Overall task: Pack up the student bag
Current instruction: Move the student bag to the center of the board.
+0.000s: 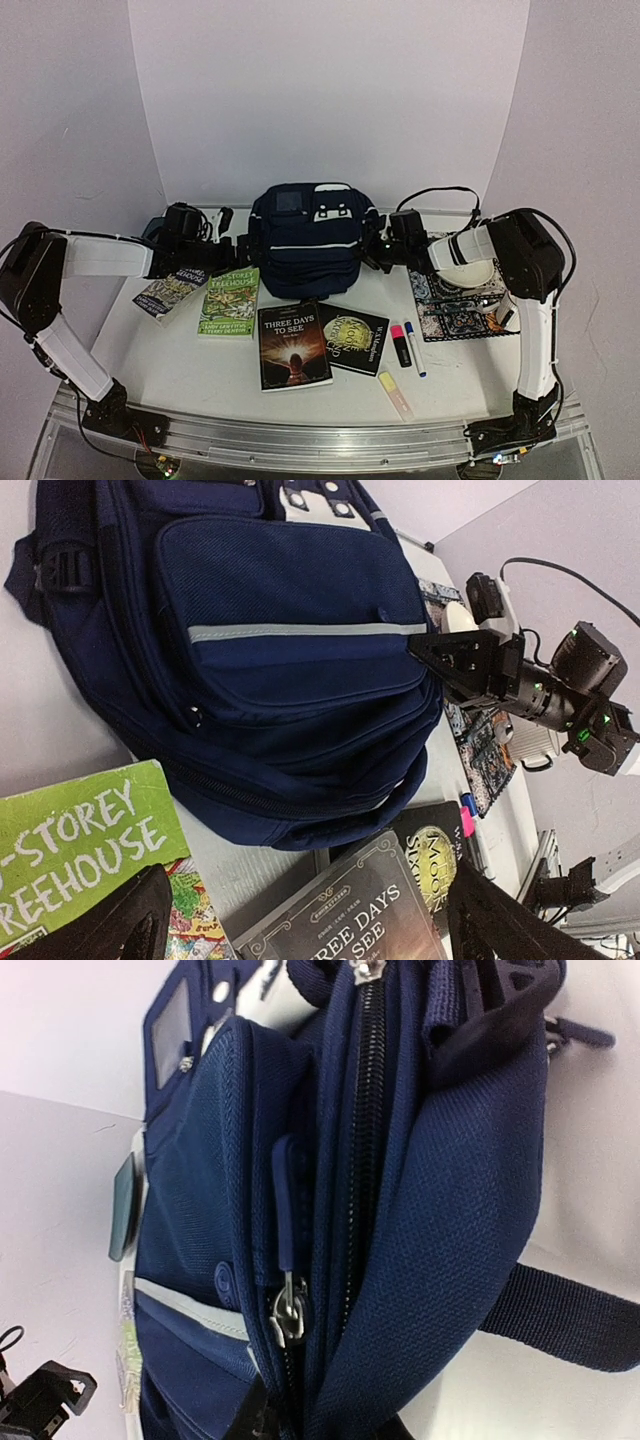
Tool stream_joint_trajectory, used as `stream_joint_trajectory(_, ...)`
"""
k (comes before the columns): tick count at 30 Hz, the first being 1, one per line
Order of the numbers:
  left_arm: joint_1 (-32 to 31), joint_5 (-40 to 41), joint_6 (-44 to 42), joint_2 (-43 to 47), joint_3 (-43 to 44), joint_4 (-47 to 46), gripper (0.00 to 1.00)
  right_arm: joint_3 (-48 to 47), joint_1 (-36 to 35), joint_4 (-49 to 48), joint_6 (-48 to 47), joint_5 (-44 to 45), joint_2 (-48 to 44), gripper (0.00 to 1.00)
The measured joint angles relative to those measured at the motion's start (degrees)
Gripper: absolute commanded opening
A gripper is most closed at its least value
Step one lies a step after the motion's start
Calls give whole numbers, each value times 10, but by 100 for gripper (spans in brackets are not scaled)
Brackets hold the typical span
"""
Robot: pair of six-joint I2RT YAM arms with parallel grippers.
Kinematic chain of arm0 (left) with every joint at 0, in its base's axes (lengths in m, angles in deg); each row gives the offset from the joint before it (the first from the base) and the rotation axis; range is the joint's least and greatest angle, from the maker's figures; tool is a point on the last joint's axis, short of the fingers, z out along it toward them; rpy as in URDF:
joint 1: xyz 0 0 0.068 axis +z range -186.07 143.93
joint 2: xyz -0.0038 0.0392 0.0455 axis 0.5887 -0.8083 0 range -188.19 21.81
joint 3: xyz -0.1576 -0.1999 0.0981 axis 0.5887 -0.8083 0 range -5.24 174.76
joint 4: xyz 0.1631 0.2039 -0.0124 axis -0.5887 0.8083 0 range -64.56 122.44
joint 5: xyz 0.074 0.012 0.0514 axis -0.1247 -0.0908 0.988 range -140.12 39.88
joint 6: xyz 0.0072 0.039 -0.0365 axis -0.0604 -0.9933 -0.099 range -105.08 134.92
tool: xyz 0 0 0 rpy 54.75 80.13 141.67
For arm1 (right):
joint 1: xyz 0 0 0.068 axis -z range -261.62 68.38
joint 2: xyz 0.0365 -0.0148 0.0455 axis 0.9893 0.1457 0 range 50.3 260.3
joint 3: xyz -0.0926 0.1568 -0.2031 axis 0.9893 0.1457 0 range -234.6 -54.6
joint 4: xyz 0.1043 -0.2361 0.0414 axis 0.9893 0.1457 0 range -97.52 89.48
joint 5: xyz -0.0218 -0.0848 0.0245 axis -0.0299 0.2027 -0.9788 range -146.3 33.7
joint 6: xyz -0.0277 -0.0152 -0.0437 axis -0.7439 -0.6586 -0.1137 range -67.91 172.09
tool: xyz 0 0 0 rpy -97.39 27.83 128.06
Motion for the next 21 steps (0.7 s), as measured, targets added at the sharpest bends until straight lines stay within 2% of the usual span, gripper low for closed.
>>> stream_joint_trajectory(15, 0, 89, -51, 148, 0, 72, 97, -106, -72, 90, -9, 38, -55, 0)
stream_joint_trajectory(21, 0, 115, -64, 189, 0, 115, 98, -112, -107, 130, -22, 73, -91, 0)
